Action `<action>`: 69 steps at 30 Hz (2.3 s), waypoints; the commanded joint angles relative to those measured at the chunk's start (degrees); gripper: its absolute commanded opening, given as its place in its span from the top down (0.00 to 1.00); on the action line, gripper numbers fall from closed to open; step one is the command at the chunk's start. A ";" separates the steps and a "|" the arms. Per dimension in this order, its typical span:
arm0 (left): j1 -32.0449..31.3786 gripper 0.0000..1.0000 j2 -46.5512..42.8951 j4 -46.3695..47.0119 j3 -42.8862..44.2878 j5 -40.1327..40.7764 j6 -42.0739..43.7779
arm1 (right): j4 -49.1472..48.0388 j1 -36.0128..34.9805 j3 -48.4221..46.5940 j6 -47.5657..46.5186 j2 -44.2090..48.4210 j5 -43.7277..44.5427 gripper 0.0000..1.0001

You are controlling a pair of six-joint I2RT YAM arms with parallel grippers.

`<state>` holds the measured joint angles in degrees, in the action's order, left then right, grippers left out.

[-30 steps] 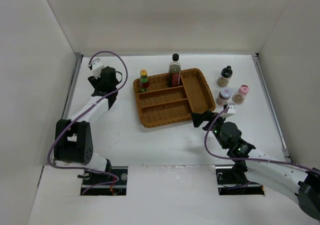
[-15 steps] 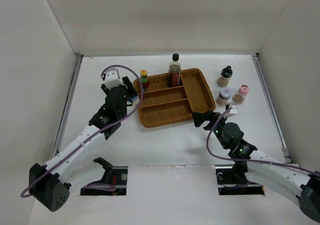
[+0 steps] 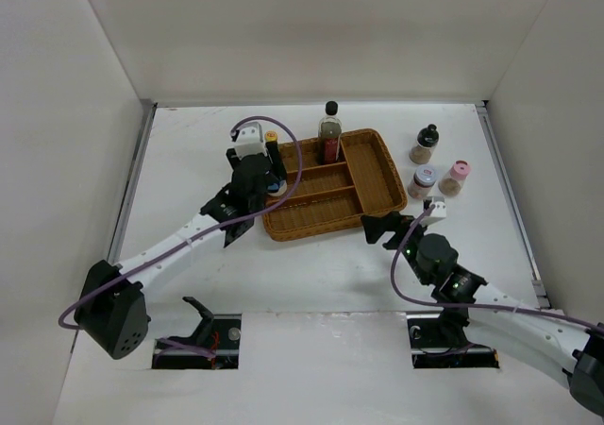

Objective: Organize the condiment bottles

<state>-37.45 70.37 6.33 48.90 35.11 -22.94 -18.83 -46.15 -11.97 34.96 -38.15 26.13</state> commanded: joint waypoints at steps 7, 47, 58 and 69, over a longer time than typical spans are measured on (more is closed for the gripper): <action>1.29 0.70 3.10 11.68 2.25 -2.50 0.70 | -1.03 -0.91 -3.59 0.55 -1.84 2.43 0.00; -7.86 0.00 -24.47 24.87 -26.47 14.53 3.16 | 14.69 21.92 -25.56 -7.71 -17.21 8.58 0.17; -1.44 0.00 -32.76 27.41 -40.46 13.85 -7.64 | 16.90 33.45 -32.15 -11.67 -33.82 1.74 0.00; 1.46 0.00 -27.92 31.20 -43.37 7.60 -12.48 | 14.08 38.11 -37.25 -11.41 -46.65 -3.09 0.01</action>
<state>-36.64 42.54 33.26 5.82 44.60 -33.01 -1.87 -9.28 -46.00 23.97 -82.67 25.47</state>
